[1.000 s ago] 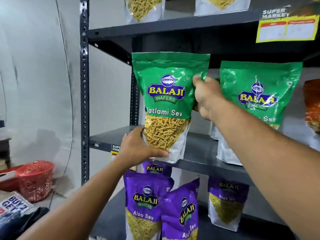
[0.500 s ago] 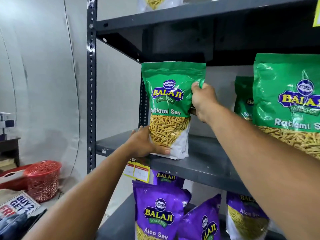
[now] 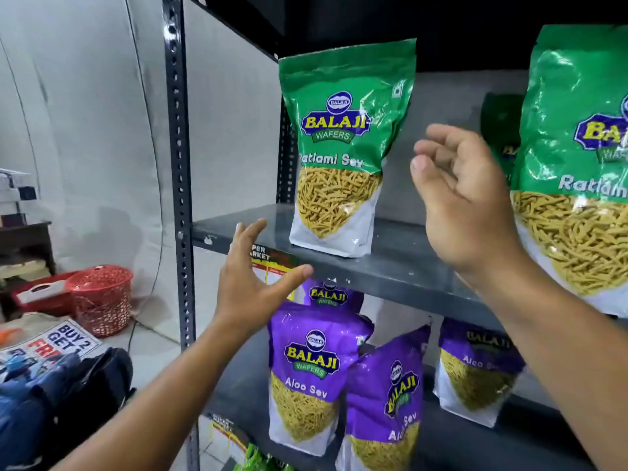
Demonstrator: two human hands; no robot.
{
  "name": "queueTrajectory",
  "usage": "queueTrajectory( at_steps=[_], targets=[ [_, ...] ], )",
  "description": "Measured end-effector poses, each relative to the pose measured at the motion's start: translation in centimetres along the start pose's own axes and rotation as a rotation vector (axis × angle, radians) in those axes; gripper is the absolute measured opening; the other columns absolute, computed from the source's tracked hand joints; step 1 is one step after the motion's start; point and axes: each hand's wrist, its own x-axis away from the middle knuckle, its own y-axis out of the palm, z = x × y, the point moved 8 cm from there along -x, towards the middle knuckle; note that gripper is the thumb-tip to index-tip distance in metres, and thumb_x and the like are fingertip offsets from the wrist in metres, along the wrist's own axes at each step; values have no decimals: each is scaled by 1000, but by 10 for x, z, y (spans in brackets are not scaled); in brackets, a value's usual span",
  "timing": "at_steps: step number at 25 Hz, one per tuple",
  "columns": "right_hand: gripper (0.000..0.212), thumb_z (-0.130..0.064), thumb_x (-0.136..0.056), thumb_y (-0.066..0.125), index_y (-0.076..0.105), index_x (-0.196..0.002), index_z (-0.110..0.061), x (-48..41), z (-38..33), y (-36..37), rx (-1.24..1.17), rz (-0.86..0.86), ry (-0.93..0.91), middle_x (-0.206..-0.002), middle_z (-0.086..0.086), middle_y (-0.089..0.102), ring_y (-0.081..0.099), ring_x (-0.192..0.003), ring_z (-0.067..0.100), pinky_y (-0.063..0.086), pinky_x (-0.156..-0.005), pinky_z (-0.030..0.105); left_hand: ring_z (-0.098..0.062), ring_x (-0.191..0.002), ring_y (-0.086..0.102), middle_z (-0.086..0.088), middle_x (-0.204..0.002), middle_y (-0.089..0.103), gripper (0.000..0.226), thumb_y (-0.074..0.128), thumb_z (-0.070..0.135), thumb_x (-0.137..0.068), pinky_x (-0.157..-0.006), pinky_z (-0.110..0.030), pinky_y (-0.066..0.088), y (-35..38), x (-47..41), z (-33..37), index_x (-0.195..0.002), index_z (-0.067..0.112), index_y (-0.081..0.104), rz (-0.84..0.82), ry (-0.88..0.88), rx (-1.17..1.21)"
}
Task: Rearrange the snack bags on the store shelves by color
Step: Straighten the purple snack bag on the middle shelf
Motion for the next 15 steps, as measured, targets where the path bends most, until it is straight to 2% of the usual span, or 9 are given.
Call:
queueTrajectory(
  at_steps=[2,4,6,8,11,13,14,15],
  targets=[
    [23,-24,-88,54,55,-109,-33,79,18,-8,-90,-122,88,-111,-4,68,64,-103,-1,49,-92,18,-8,-141,39,5,-141,53,83,76,51,-63,-114,-18,30,7,75,-31,-136,21,48,34,-25,84],
    [18,-28,-87,57,64,-98,-40,142,62,-4,-43,-244,280,-99,-4,74,68,-98,8,55,-88,29,2,-132,46,9,-135,56,73,73,49,-66,-107,-13,35,31,145,-76,-131,27,48,-36,-195,128],
    [18,-28,-84,57,66,-88,-44,177,120,-11,86,-228,440,-89,-3,75,70,-91,15,57,-84,41,-2,-127,51,4,-133,59,64,72,45,-71,-99,-6,36,63,201,-113,-128,30,49,-125,-380,117],
    [23,-19,-87,54,63,-84,-40,187,175,-30,181,-77,522,-89,-1,73,69,-85,22,56,-80,46,-14,-128,51,-3,-137,58,54,72,33,-82,-102,-16,36,91,236,-132,-131,25,51,-193,-506,116],
    [29,0,-87,47,59,-89,-26,205,252,-55,212,133,702,-93,16,69,63,-77,29,50,-74,42,-17,-129,48,-8,-142,53,44,60,16,-95,-109,-32,37,123,258,-134,-137,10,48,-244,-689,225],
    [28,6,-86,44,60,-93,-16,222,286,-49,130,146,806,-92,15,65,58,-79,26,45,-73,37,-20,-127,51,-8,-137,55,38,57,15,-97,-110,-37,39,139,261,-132,-134,10,51,-235,-727,295],
    [27,6,-86,45,61,-90,-15,230,297,-41,73,130,862,-91,13,66,58,-81,23,45,-73,32,-21,-126,53,-7,-135,58,33,57,19,-97,-110,-39,40,146,260,-129,-128,13,54,-238,-733,325],
    [27,5,-87,46,63,-84,-15,238,304,-31,9,114,922,-86,9,70,58,-80,20,45,-72,27,-22,-127,54,-7,-135,59,38,56,26,-95,-111,-42,41,152,261,-130,-129,10,56,-235,-748,333]
  ],
)
